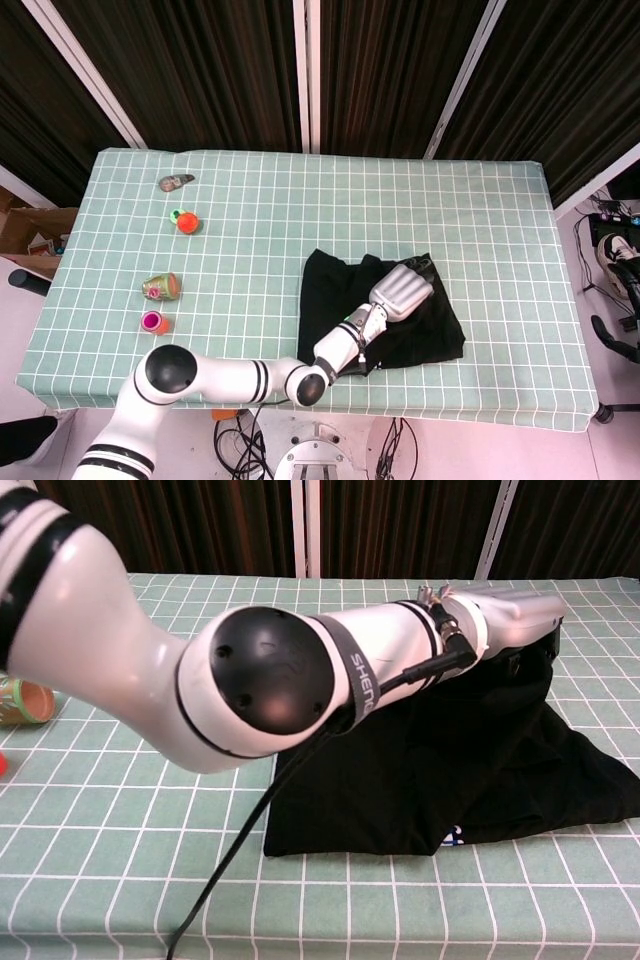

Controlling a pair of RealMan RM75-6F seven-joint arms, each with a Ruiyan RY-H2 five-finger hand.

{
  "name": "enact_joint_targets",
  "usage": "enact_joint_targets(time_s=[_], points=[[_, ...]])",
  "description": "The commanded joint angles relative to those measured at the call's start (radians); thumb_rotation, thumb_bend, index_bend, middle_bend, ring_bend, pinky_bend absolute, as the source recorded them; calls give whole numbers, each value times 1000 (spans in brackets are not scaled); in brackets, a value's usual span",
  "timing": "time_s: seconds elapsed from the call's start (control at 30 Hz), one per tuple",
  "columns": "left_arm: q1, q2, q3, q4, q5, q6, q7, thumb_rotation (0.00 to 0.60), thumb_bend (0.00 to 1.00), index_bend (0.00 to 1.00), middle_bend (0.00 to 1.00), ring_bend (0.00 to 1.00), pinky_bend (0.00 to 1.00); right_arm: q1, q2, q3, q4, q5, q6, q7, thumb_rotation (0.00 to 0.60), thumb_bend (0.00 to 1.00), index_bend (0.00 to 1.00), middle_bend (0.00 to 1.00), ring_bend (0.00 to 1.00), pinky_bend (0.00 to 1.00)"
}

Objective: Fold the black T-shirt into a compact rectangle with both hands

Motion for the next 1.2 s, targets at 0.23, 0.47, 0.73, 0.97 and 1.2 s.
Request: enact_joint_targets(time_s=[0.23,0.47,0.73,0.97,1.2], points=[[-32,-96,-50,156,63,33,-136,600,130,220,146,55,169,-6,-3,0,7,5,-2,9,600,249,192,166,67,203],[126,155,-14,-208,70,208,-55,600,99,185,122,51,167,2,-9,-10,5,-33,2,11,600,249,192,167,67,204],[385,530,130,-684,120,449,33,600,100,185,124,51,167,97,-26,-67,-64,-181,-105,-29,600,275,227,280,120,294],[578,742,294,-834,199,557,-2,600,100,185,124,51,167,292,-79,-74,-208,-266,-380,-189,600,276,261,315,152,310],[722,801,417,-809,335,618,-93,600,101,185,124,51,168,448,-200,6,-280,-152,-630,-463,600,286,302,354,152,283]])
